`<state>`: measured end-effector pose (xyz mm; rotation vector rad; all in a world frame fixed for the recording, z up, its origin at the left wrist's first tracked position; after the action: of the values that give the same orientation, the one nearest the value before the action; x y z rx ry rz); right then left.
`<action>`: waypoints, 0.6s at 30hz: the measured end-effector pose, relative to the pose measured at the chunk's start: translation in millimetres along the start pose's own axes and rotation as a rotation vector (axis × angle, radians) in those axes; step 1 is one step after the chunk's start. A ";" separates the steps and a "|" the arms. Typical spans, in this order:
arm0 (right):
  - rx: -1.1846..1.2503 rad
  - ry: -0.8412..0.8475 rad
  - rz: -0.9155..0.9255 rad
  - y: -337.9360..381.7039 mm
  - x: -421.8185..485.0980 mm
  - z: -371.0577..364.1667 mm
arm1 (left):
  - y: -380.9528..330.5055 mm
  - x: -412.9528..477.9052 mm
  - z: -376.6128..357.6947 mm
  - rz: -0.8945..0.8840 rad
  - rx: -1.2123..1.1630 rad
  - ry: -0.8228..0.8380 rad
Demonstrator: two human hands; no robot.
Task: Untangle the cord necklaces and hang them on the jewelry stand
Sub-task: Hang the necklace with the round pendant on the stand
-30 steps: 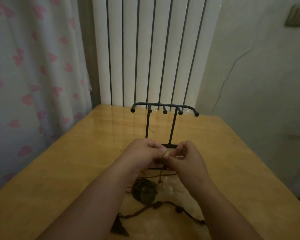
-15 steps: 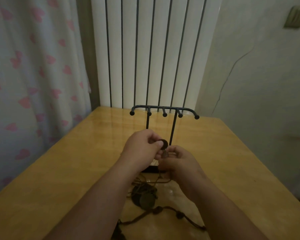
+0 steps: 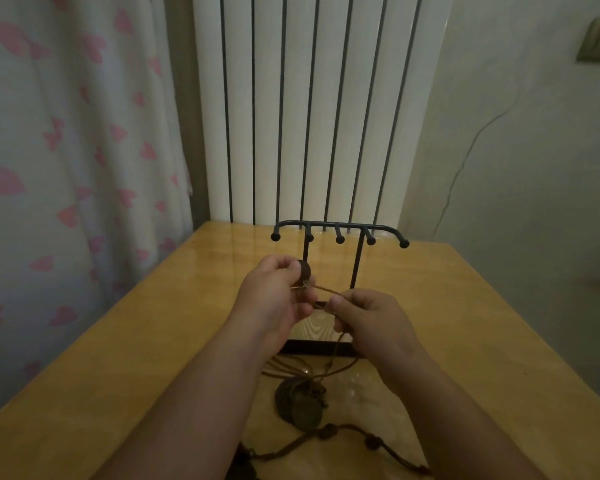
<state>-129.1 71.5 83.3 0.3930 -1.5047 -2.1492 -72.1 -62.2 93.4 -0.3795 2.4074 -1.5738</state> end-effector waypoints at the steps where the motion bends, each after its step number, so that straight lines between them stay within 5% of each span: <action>1: -0.017 -0.012 0.013 2.6 -0.5 1.5 | -0.7 0.3 -1.1 0.009 0.023 0.047; 4: -0.100 -0.034 0.072 12.8 -1.6 3.4 | -7.4 -2.5 -5.3 -0.017 0.331 0.161; 8: -0.200 -0.014 0.117 26.5 1.7 -2.5 | -28.0 -5.8 -3.6 -0.165 0.781 -0.001; 13: -0.264 0.054 0.136 41.3 10.9 -3.6 | -53.0 -8.2 -0.5 -0.333 0.915 -0.082; 18: -0.261 0.188 0.089 48.6 16.7 1.7 | -58.1 3.2 11.6 -0.168 0.668 0.070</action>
<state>-133.2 50.4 130.0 0.4139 -1.1031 -2.1367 -66.2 -95.6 142.0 -0.3949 1.7675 -2.3611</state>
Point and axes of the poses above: each hand's wrist, its own x-axis towards the middle knuckle, its own z-axis out of the back of the hand, y = z × x, the point moved 8 cm from there along x, towards the middle knuckle, and after that the axes turned 8 degrees about y, right-handed, at the moved point
